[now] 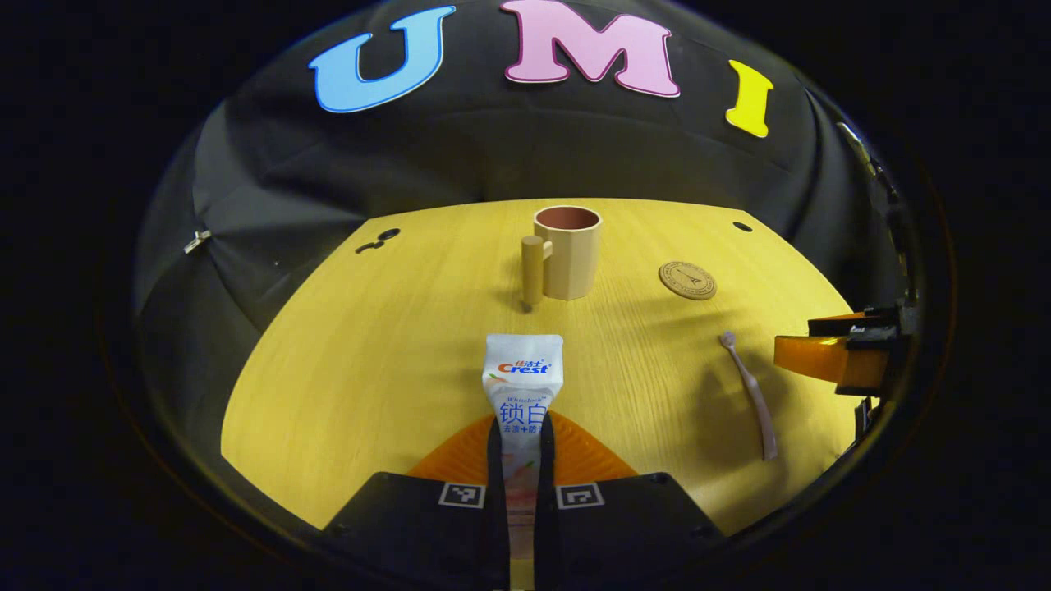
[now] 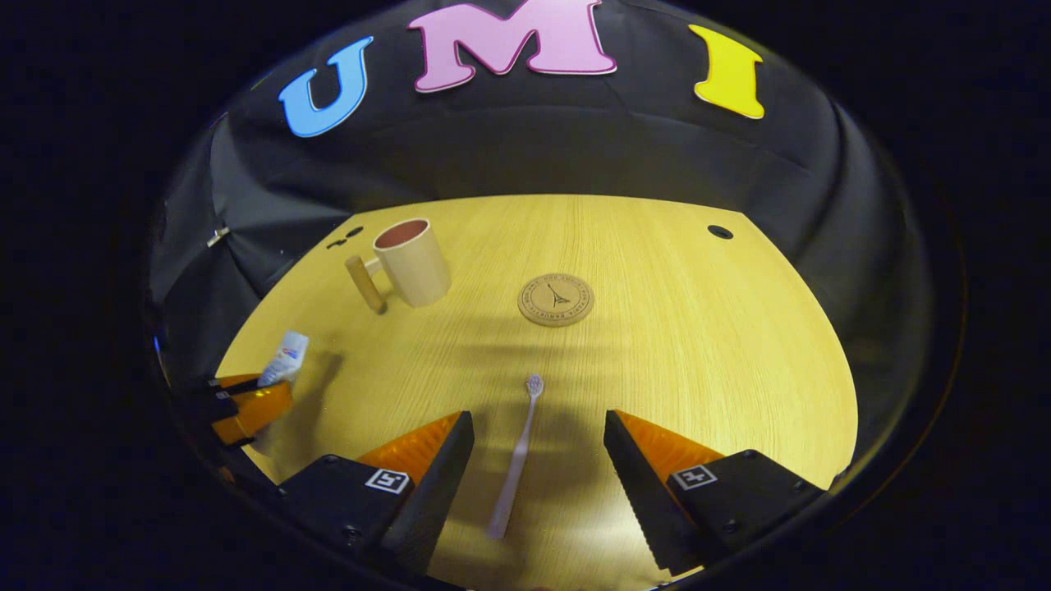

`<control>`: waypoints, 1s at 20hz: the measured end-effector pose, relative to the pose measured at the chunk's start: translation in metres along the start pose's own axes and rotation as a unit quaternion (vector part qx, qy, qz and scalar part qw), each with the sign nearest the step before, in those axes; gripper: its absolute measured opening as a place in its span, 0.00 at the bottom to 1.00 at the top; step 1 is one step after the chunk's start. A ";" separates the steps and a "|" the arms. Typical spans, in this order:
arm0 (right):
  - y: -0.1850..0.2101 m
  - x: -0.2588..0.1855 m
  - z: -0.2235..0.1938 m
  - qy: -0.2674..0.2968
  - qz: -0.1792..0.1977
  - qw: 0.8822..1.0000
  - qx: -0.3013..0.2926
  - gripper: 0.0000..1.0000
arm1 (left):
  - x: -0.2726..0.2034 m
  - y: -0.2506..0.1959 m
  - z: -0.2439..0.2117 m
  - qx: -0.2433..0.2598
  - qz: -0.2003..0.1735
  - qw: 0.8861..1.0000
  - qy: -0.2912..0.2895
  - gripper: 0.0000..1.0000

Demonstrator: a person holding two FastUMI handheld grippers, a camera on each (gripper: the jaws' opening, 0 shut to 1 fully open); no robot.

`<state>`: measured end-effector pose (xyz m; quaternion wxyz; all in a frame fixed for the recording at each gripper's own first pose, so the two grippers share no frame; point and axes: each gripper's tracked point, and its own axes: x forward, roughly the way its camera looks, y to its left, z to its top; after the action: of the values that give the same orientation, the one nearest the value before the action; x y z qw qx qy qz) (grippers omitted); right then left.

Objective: Put the toothbrush and toothpaste on the desktop into the cup, then pick up the cup and place it on the coaster on the desktop.

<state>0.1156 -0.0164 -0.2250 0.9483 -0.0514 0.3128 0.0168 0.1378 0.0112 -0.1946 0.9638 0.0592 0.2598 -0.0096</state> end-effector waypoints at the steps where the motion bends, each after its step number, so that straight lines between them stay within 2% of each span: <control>1: 0.001 0.004 -0.007 0.008 -0.005 1.000 -0.008 0.98 | -0.007 0.003 -0.003 -0.005 0.002 1.000 -0.001 0.17; 8: -0.004 0.028 -0.042 0.061 -0.031 0.998 -0.013 0.98 | -0.038 0.021 -0.040 -0.029 0.017 0.999 0.025 0.17; 13: -0.005 0.033 -0.050 0.084 -0.035 0.996 0.000 0.98 | -0.042 0.021 -0.039 -0.028 0.019 0.999 0.022 0.17; 15: -0.004 0.032 -0.051 0.091 -0.037 0.995 0.001 0.91 | -0.041 0.019 -0.035 -0.022 0.017 0.999 0.018 0.17; 16: -0.003 0.032 -0.051 0.089 -0.036 0.995 0.000 0.64 | -0.041 0.017 -0.034 -0.014 0.015 1.000 0.017 0.17; 17: 0.000 0.032 -0.051 0.091 -0.031 0.995 -0.004 0.66 | -0.039 0.014 -0.033 -0.007 0.014 1.000 0.016 0.17; 18: 0.002 0.031 -0.052 0.090 -0.029 0.995 -0.010 0.46 | -0.039 0.011 -0.032 -0.003 0.012 1.000 0.015 0.17; 19: 0.004 0.031 -0.052 0.091 -0.023 0.995 -0.016 0.39 | -0.038 0.008 -0.031 -0.003 0.009 1.000 0.015 0.17; 20: 0.004 0.030 -0.053 0.092 -0.026 0.995 -0.023 0.30 | -0.037 0.004 -0.031 -0.005 0.006 1.000 0.015 0.12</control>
<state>0.1081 -0.0181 -0.2856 0.9141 -0.0824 0.3970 -0.0052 0.0901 0.0187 -0.2024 0.9600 0.0557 0.2742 -0.0018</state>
